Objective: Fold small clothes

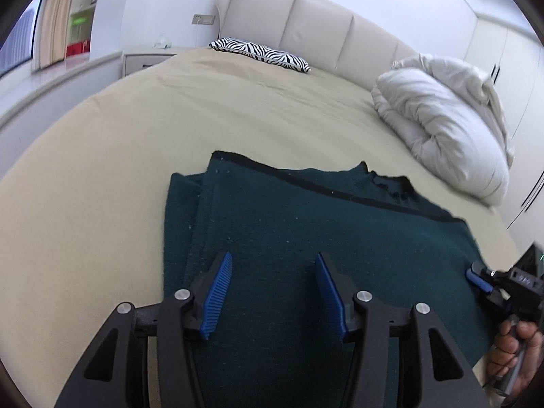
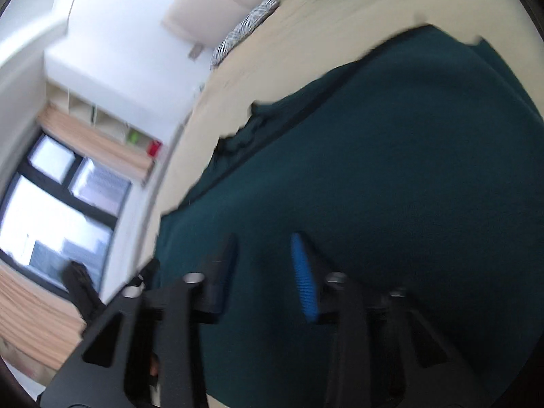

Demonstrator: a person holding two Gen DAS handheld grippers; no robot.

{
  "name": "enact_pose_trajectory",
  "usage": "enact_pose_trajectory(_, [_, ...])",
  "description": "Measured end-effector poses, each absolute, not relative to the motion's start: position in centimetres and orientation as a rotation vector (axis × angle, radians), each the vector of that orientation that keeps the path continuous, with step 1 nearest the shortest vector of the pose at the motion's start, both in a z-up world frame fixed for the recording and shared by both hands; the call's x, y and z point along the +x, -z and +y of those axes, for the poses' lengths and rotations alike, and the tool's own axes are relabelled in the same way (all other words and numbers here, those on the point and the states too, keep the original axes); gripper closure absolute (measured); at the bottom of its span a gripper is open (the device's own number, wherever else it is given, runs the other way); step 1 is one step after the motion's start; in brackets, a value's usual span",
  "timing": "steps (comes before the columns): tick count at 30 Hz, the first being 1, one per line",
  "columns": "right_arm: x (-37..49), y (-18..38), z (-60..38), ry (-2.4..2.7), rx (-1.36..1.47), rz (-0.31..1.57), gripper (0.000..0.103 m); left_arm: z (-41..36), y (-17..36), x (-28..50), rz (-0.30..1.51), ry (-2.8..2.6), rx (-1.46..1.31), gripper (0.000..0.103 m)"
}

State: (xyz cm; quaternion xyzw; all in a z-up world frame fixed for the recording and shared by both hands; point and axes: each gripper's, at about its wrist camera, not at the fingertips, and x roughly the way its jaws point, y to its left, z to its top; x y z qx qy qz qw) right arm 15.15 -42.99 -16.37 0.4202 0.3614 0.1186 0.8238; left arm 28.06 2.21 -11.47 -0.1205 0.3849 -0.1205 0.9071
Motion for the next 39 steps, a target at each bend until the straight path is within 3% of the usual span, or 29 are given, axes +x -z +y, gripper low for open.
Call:
enact_pose_trajectory(4, [10.8, 17.1, -49.6, -0.088, 0.98, 0.636, 0.099, 3.1, 11.4, 28.2, 0.797, 0.247, -0.286, 0.049])
enact_pose_trajectory(6, [8.6, 16.7, -51.9, 0.036, 0.985, 0.597, 0.097, 3.3, 11.3, 28.0, 0.798, 0.234, -0.276, 0.049])
enact_pose_trajectory(8, [6.5, 16.2, -53.9, 0.168, 1.004, 0.574, 0.086, 3.7, 11.0, 27.6, 0.791, 0.225, -0.286, 0.049])
enact_pose_trajectory(14, [8.6, 11.4, -50.9, 0.085, 0.86, 0.576, 0.081, 2.3, 9.4, 26.5, 0.734, 0.244, -0.228, 0.049])
enact_pose_trajectory(15, [9.7, 10.6, -49.6, 0.046, 0.833, 0.586, 0.075, 1.7, 9.3, 26.5, 0.727, 0.25, -0.195, 0.049])
enact_pose_trajectory(17, [12.7, 9.8, -46.0, -0.062, 0.781, 0.635, 0.046, 1.2, 9.7, 27.0, 0.743, 0.244, -0.165, 0.048])
enact_pose_trajectory(18, [14.6, 9.8, -43.9, -0.122, 0.75, 0.675, 0.044, 1.2, 10.2, 27.7, 0.769, 0.232, -0.168, 0.048])
enact_pose_trajectory(21, [18.9, 10.5, -39.2, -0.189, 0.66, 0.748, 0.044, 2.5, 12.1, 29.2, 0.822, 0.233, -0.246, 0.049])
enact_pose_trajectory(25, [21.5, 13.4, -38.3, -0.199, 0.759, 0.805, 0.046, 3.8, 12.6, 29.3, 0.804, 0.277, -0.327, 0.049])
enact_pose_trajectory(27, [21.9, 14.5, -39.8, -0.18, 0.785, 0.77, 0.054, 3.9, 12.8, 29.3, 0.798, 0.287, -0.343, 0.049])
enact_pose_trajectory(29, [21.0, 15.3, -42.3, -0.15, 0.837, 0.747, 0.075, 3.9, 13.0, 29.3, 0.796, 0.288, -0.343, 0.049])
enact_pose_trajectory(32, [18.7, 16.5, -47.5, -0.081, 0.927, 0.675, 0.085, 3.7, 12.9, 29.2, 0.795, 0.285, -0.336, 0.049])
enact_pose_trajectory(39, [9.5, 14.8, -51.9, 0.101, 0.947, 0.647, 0.075, 2.8, 10.1, 25.5, 0.801, 0.294, -0.34, 0.053])
